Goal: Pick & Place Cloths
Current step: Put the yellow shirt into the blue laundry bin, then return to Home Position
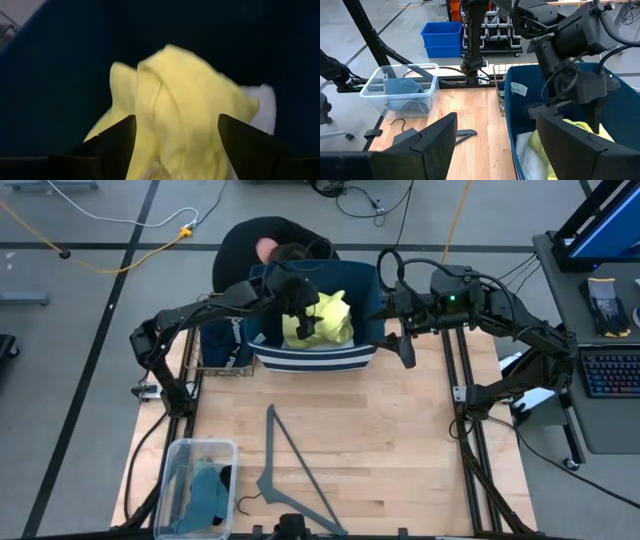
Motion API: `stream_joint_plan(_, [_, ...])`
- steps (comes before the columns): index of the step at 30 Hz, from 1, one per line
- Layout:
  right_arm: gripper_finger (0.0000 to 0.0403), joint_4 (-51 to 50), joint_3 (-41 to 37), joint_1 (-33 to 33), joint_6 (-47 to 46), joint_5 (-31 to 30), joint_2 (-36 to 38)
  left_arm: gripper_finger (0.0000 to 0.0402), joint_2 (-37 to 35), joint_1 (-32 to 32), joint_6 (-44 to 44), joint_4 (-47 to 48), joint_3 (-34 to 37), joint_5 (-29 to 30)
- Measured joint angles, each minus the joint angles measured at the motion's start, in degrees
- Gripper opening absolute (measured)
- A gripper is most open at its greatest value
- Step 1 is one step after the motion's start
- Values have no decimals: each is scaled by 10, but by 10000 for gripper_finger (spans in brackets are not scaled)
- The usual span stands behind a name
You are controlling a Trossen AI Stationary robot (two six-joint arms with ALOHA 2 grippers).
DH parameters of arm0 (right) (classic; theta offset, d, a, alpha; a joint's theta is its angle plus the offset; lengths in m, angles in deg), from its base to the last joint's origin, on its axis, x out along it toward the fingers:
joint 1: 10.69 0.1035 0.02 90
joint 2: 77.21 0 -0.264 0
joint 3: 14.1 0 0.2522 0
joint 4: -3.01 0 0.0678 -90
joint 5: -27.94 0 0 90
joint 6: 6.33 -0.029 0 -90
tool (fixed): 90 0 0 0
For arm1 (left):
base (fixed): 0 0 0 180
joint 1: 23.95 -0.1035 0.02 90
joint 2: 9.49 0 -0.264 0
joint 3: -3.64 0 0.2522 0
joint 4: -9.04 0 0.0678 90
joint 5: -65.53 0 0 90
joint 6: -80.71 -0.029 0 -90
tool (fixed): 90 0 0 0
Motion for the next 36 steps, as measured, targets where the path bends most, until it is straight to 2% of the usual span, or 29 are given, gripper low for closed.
stream_joint_plan(6, [267, 0, 0, 0, 0, 0, 0, 266, 16, -2, 2, -72, -1, -25])
stream_joint_plan(13, [267, 0, 0, 0, -12, 0, 0, 218, 73, -7, 12, -57, 1, -33])
stream_joint_plan(19, [267, 0, 0, 0, -13, 0, 0, 201, 86, -8, 22, -53, 1, -32])
stream_joint_plan(23, [267, 0, 0, 0, -13, 0, 0, 200, 56, -8, 26, -54, 1, -14])
stream_joint_plan(28, [267, -2, 0, 0, -13, 0, 0, 200, -20, -7, 38, -47, 1, -12])
stream_joint_plan(36, [267, -46, 0, 0, 2, 0, 0, 200, -155, 1, 125, -14, 1, -23])
